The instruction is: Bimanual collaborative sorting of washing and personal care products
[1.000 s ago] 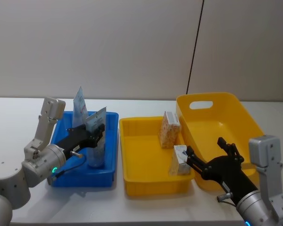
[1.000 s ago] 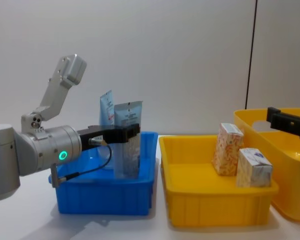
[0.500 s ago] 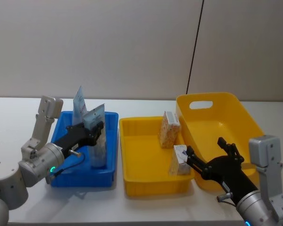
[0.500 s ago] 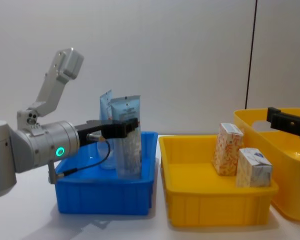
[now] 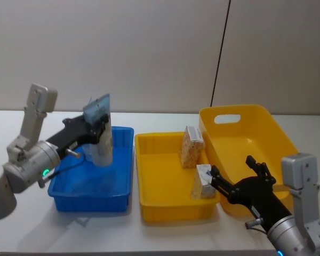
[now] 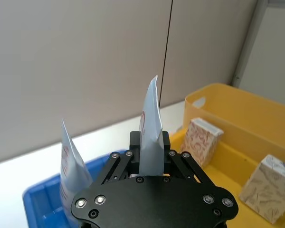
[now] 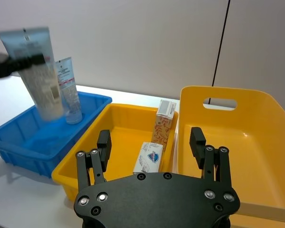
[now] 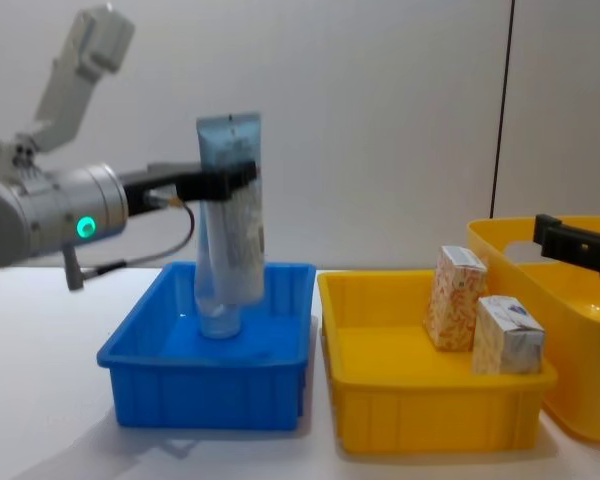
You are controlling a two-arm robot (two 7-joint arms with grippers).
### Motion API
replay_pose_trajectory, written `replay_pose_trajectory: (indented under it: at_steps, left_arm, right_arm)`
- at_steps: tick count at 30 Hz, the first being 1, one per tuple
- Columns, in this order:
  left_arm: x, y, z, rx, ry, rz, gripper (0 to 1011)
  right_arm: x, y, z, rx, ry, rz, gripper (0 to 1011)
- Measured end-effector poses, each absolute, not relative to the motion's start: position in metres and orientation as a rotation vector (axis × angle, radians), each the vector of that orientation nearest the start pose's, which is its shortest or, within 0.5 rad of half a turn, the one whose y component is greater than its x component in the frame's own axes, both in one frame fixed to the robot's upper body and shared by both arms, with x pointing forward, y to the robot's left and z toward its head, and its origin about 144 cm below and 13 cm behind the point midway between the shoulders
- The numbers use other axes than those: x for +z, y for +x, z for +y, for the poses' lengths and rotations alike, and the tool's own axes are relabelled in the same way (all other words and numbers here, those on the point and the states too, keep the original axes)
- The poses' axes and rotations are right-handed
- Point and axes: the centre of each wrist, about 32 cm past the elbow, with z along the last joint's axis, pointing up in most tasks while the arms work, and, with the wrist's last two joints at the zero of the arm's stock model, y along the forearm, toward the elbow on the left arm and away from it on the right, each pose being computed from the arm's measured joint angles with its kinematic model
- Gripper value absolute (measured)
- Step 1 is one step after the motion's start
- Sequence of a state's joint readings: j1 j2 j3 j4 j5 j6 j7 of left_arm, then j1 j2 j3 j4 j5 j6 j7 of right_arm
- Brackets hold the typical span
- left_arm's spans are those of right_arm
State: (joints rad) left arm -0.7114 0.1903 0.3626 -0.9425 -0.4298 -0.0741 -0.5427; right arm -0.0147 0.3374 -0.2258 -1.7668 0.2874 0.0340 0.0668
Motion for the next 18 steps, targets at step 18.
replay_pose_trajectory:
  at_steps: [18]
  left_arm:
    - [1.278, 0.634, 0.223, 0.723, -0.150, -0.128, 207]
  right_arm:
    - [1.189, 0.443, -0.237, -1.229, 0.026, -0.075, 1002]
